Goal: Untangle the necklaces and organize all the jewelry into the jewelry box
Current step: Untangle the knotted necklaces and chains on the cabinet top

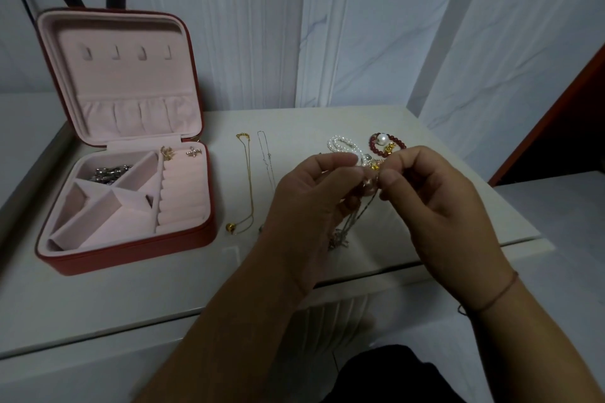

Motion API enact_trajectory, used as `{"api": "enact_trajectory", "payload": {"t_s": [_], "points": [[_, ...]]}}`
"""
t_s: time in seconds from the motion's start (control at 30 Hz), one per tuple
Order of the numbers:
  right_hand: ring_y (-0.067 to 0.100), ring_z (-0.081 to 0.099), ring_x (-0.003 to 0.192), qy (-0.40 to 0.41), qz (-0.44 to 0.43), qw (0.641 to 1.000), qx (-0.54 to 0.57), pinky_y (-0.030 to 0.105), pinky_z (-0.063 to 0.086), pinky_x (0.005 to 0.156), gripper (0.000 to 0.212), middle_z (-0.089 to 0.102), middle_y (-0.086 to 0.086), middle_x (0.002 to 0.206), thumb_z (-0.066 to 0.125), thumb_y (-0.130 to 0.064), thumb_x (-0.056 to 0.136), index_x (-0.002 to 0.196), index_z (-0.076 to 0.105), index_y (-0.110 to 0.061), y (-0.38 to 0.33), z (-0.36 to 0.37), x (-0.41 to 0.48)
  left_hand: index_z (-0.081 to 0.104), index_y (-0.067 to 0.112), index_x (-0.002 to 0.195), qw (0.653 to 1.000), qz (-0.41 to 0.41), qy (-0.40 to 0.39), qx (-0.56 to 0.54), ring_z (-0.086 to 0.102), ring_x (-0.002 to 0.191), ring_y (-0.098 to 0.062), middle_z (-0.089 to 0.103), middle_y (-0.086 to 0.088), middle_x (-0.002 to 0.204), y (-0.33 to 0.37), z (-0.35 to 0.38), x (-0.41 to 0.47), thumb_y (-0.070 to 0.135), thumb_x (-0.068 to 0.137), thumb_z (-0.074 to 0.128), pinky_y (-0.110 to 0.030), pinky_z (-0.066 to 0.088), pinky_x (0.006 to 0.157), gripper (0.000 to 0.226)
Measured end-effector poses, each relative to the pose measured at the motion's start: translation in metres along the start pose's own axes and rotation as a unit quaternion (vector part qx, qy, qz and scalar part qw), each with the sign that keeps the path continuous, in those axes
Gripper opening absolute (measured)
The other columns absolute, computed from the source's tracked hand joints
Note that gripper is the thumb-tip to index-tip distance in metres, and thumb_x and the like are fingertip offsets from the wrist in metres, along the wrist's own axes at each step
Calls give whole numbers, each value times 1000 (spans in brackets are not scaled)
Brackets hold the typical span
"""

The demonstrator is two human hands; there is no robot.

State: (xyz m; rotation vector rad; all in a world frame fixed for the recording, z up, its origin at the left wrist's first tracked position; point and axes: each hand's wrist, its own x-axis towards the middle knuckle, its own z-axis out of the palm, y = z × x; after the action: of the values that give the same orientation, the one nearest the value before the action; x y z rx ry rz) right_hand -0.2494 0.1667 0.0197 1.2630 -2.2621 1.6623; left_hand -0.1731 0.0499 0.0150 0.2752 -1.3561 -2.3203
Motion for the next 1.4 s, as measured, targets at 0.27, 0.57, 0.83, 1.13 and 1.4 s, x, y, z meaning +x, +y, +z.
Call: {"api": "enact_trajectory", "payload": {"t_s": [0.27, 0.57, 0.83, 1.13, 1.4], "points": [[11, 56, 74, 11, -16, 1000, -10, 24, 48, 66, 21, 58, -8, 77, 47, -39, 87, 85, 56, -20, 5, 1, 1, 64, 10, 93, 999, -18, -35, 31, 66, 72, -12, 71, -2, 77, 1, 2, -3, 18, 61, 71, -20, 54, 67, 33], [22, 59, 80, -12, 5, 999, 31, 45, 50, 77, 24, 60, 3, 80, 48, -39, 85, 87, 58, -17, 8, 2, 0, 63, 14, 84, 998, -34, 0, 53, 62, 72, -14, 69, -2, 76, 7, -2, -3, -2, 78, 65, -22, 51, 66, 18], [15, 56, 75, 2, -25, 1000, 10, 24, 48, 69, 18, 59, 1, 80, 49, -33, 85, 85, 57, -17, 6, 3, 0, 58, 14, 84, 988, -109, 36, -107, 64, 62, -12, 68, -5, 73, 8, 1, -2, -1, 75, 65, -19, 50, 58, 18], [20, 55, 74, 18, 10, 999, 39, 25, 48, 67, 22, 58, 1, 78, 51, -38, 82, 84, 60, -18, 6, 4, 0, 72, 17, 96, 969, 11, -28, 245, 63, 66, 0, 68, 7, 68, 10, -2, -5, 11, 84, 65, -13, 48, 64, 15], [3, 58, 67, 16, 56, 988, 141, 15, 47, 66, 10, 64, -3, 71, 54, -18, 83, 81, 62, -12, 4, 1, 0, 72, 16, 81, 970, -13, -19, 243, 59, 66, -11, 68, 1, 67, 9, -7, -6, 24, 89, 62, -30, 50, 73, 15]]}}
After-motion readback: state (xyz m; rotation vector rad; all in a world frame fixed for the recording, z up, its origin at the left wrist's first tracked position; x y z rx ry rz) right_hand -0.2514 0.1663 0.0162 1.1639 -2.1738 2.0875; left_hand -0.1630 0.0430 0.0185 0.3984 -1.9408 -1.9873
